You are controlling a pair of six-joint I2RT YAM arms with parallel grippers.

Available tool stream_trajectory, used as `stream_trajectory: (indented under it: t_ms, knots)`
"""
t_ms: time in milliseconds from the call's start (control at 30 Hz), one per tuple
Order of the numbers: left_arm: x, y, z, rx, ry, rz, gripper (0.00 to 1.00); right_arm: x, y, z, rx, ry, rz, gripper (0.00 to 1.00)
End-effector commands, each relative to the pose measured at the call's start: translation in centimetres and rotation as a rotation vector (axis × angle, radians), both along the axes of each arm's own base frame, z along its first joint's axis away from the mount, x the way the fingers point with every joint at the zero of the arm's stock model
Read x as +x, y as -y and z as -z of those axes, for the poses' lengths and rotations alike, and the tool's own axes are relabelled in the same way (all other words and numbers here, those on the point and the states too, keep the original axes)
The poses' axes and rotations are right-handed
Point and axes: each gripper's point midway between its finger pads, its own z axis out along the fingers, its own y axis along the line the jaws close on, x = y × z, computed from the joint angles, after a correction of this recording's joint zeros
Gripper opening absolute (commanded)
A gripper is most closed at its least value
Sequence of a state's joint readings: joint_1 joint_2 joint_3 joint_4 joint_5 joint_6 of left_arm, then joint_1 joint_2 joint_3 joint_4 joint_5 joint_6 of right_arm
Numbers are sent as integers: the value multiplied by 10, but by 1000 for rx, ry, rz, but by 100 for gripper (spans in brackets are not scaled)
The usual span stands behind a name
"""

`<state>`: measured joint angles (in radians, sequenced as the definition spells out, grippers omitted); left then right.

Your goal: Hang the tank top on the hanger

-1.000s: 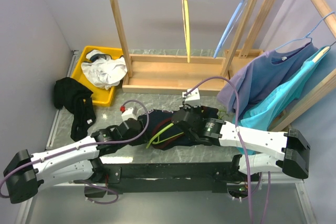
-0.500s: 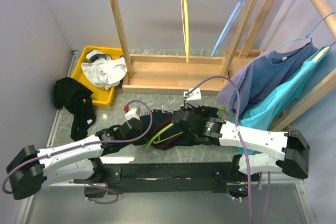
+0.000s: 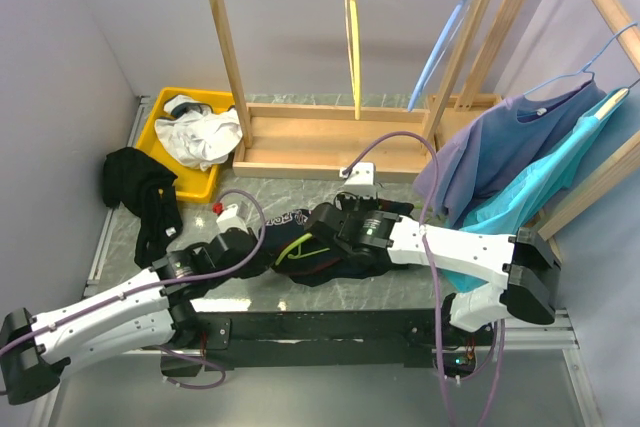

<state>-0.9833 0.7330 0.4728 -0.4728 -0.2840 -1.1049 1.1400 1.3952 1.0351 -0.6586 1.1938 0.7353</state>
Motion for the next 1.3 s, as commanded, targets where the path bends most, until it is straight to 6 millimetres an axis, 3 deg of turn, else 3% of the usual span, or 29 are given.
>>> stream_trajectory:
  t_ms: [0, 200, 367, 500, 533, 600, 633, 867, 967, 1000, 1167, 1267]
  knots:
    - [2, -7, -27, -12, 22, -34, 5, 8, 15, -30, 17, 112, 104, 0]
    - [-3, -6, -54, -63, 37, -16, 4, 11, 18, -40, 29, 132, 117, 0]
    - [-2, 10, -102, -155, 92, 47, 6, 13, 12, -58, 85, 158, 114, 0]
    - [5, 28, -144, -170, 152, 107, 7, 11, -1, -88, 132, 205, 88, 0]
    - [11, 34, -165, -180, 177, 110, 8, 10, -8, -98, 153, 217, 75, 0]
    - [17, 38, -181, -157, 212, 125, 8, 9, -16, -109, 164, 225, 55, 0]
    - [22, 44, -199, -163, 233, 126, 8, 10, -19, -118, 174, 239, 53, 0]
    - [38, 59, -246, -162, 325, 169, 14, 1, -52, -150, 204, 248, -34, 0]
    - [38, 59, -254, -143, 343, 207, 43, -1, -58, -155, 212, 241, -58, 0]
    - [38, 56, -255, -118, 356, 217, 79, -2, -57, -154, 212, 235, -59, 0]
    - [29, 40, -270, -85, 445, 282, 93, -6, -63, -145, 233, 200, -136, 0]
    - [27, 29, -266, -5, 463, 323, 86, -7, -72, -132, 237, 162, -183, 0]
